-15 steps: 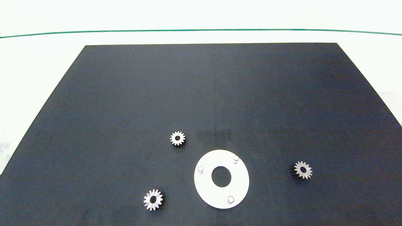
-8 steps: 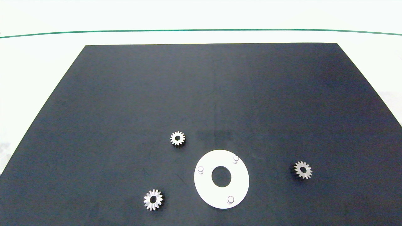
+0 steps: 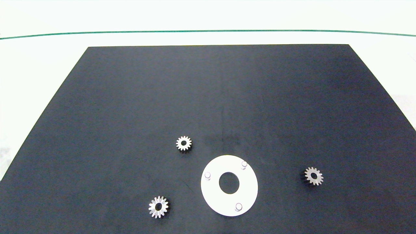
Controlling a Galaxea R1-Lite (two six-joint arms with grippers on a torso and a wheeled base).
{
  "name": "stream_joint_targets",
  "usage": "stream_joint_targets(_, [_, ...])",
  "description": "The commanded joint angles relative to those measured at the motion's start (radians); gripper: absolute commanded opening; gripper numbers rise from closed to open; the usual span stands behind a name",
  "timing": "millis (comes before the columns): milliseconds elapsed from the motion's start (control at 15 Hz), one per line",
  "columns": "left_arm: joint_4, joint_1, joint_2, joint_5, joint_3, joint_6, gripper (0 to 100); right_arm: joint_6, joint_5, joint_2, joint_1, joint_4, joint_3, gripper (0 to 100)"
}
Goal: Install three planetary gears onto the carrier pins
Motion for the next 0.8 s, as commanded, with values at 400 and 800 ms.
stream_joint_targets(400, [-0.071,-0.213,0.448,0.009,-0.153,0.157,100,-0.026,0.011,0.039,0.004,0.013,0.002,100])
stream_joint_targets(800, [-0.111,-0.352,0.563,0.072,-0.139,0.138,100,-0.026,0.042,0.061,0.004,0.011,0.028,100])
